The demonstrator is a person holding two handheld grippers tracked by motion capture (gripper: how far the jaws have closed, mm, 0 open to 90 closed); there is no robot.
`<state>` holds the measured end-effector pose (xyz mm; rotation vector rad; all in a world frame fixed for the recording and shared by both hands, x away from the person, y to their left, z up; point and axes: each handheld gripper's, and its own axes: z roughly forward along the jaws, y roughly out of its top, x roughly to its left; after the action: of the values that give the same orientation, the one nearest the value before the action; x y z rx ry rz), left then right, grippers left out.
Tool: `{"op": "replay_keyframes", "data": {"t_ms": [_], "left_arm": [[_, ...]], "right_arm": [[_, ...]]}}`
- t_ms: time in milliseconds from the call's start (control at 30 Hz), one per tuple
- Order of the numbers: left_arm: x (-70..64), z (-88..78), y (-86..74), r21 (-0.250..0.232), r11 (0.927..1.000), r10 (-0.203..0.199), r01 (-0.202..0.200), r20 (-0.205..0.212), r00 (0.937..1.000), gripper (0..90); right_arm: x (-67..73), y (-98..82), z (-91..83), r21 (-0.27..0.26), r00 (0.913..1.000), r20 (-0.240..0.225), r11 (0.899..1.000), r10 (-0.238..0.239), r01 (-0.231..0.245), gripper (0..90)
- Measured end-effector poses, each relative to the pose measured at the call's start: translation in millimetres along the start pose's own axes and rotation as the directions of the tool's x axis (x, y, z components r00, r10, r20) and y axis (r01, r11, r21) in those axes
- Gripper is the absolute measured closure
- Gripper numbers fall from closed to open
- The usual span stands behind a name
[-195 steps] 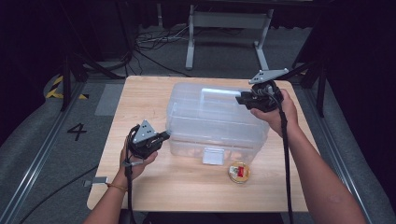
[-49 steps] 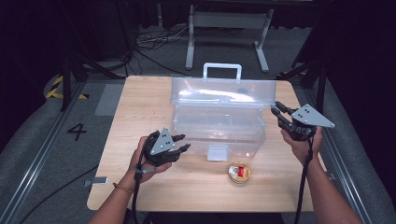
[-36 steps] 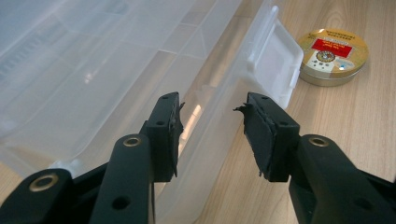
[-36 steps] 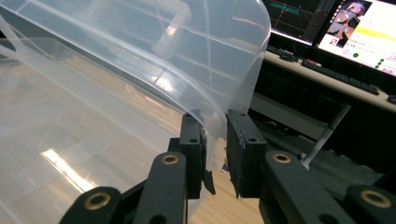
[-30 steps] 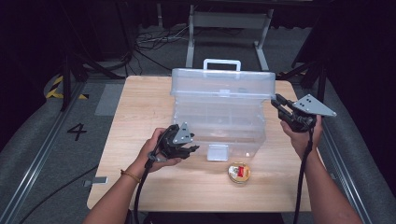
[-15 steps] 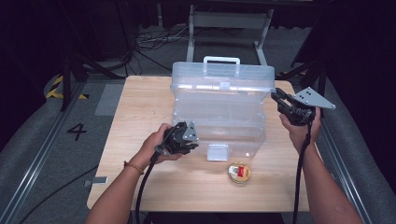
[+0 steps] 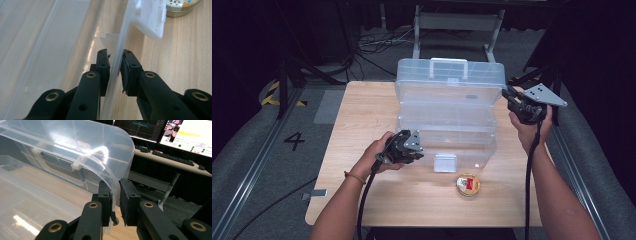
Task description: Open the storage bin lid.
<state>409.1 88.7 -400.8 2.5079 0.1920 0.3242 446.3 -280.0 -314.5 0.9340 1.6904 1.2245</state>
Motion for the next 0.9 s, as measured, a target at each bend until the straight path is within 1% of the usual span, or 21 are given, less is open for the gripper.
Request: {"op": "replay_keyframes", "data": {"t_ms": [100, 167, 200, 233, 267, 367, 400, 433, 467, 567, 600, 633, 667, 700, 767, 900], "left_arm": [[0.1, 0.4, -1.0, -0.011, 0.9999, 0.001, -0.001, 0.002, 1.0000, 78.3], [0.1, 0.8, -1.6, -0.019, 0.9998, -0.001, 0.001, 0.004, 1.0000, 78.3], [0.2, 0.6, -1.8, -0.019, 0.9998, -0.001, 0.001, 0.004, 1.0000, 78.3], [0.3, 0.6, -2.1, -0.020, 0.9998, -0.003, 0.003, 0.004, 1.0000, 78.4], [0.1, 0.9, -2.1, -0.023, 0.9997, -0.005, 0.005, 0.005, 1.0000, 78.4], [0.5, 0.8, -1.9, -0.020, 0.9998, -0.004, 0.004, 0.005, 1.0000, 78.3], [0.4, 1.0, -1.8, -0.022, 0.9997, -0.005, 0.005, 0.002, 1.0000, 78.3], [-0.2, 0.7, -1.4, -0.013, 0.9999, -0.007, 0.007, 0.001, 1.0000, 78.3], [-0.9, 0.4, -0.4, -0.002, 1.0000, -0.003, 0.003, -0.006, 1.0000, 78.1], [-1.7, 0.6, 0.3, 0.004, 0.9999, -0.009, 0.010, -0.009, 0.9999, 77.9], [-0.7, 0.5, -0.4, -0.001, 1.0000, -0.008, 0.008, -0.002, 1.0000, 77.9], [0.3, 1.2, -1.1, -0.015, 0.9997, -0.018, 0.018, 0.007, 0.9998, 78.3], [0.3, 1.2, -1.1, -0.015, 0.9997, -0.018, 0.018, 0.007, 0.9998, 78.4], [0.8, 1.0, -1.3, -0.010, 0.9999, -0.008, 0.008, 0.007, 0.9999, 78.4], [0.9, 1.2, -2.1, -0.016, 0.9997, -0.020, 0.020, 0.012, 0.9997, 78.5], [1.6, 1.1, -3.0, -0.016, 0.9997, -0.020, 0.020, 0.016, 0.9997, 78.7]], "right_arm": [[1.1, 2.0, 7.0, -0.006, 0.9998, 0.022, 1.000, 0.000, 0.001, 79.3], [2.2, 2.6, 10.0, -0.013, 0.9987, 0.049, 1.000, -0.014, 0.014, 79.1], [3.2, 2.5, 11.8, -0.021, 0.9976, 0.067, 1.000, -0.018, 0.020, 80.6], [4.0, 2.6, 13.6, -0.024, 0.9972, 0.073, 0.999, -0.019, 0.020, 81.2], [5.0, 3.6, 16.5, -0.030, 0.9954, 0.094, 0.999, -0.020, 0.023, 82.4], [5.2, 5.3, 20.1, -0.032, 0.9933, 0.114, 0.999, -0.018, 0.021, 83.4], [6.2, 6.3, 23.3, -0.027, 0.9912, 0.130, 0.999, -0.028, 0.031, 84.1], [5.9, 7.0, 25.1, -0.026, 0.9906, 0.134, 0.999, -0.030, 0.034, 84.3], [4.9, 7.7, 26.3, -0.024, 0.9910, 0.131, 0.999, -0.027, 0.030, 84.3], [1.6, 9.0, 29.5, -0.019, 0.9916, 0.125, 0.999, -0.033, 0.036, 84.9], [0.1, 9.7, 31.0, -0.019, 0.9921, 0.121, 0.999, -0.034, 0.037, 85.1], [-2.4, 12.3, 35.4, -0.010, 0.9921, 0.118, 0.999, -0.043, 0.045, 85.2], [-3.2, 12.9, 36.9, -0.010, 0.9926, 0.114, 0.999, -0.041, 0.043, 85.3], [-4.4, 13.9, 38.8, -0.008, 0.9931, 0.111, 0.999, -0.039, 0.040, 85.4], [-7.2, 15.5, 42.9, -0.004, 0.9942, 0.102, 0.999, -0.034, 0.035, 85.5], [-12.9, 18.7, 49.3, 0.009, 0.9956, 0.085, 0.999, -0.039, 0.038, 85.6]]}}
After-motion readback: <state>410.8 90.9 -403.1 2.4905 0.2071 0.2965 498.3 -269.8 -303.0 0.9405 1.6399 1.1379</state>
